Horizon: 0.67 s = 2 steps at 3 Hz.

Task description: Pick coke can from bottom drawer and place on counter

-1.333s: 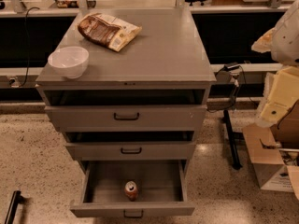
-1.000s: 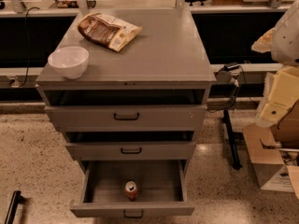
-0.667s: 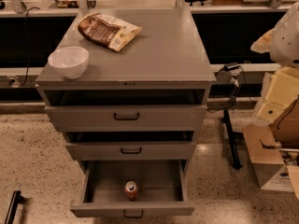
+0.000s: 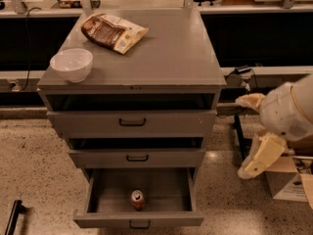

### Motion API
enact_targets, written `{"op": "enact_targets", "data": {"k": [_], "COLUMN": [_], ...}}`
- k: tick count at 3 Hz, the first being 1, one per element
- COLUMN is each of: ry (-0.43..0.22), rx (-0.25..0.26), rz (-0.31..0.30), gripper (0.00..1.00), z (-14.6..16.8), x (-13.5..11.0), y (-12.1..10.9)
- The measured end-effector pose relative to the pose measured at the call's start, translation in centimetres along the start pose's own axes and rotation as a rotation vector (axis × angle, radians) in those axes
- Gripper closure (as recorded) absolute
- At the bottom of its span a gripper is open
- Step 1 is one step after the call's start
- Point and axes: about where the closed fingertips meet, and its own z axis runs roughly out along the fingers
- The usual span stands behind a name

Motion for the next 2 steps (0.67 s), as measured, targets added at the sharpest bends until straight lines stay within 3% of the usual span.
{"op": "enact_targets", "data": {"k": [1,2], "ry": [-0.089,-0.079], "rx": [0.068,-0.041], "rz": [-0.018,-0.022], "gripper": [0.0,0.0], "z": [0.1,3.9], "x": [-0.4,0.2], "y": [-0.2,-0.6]}}
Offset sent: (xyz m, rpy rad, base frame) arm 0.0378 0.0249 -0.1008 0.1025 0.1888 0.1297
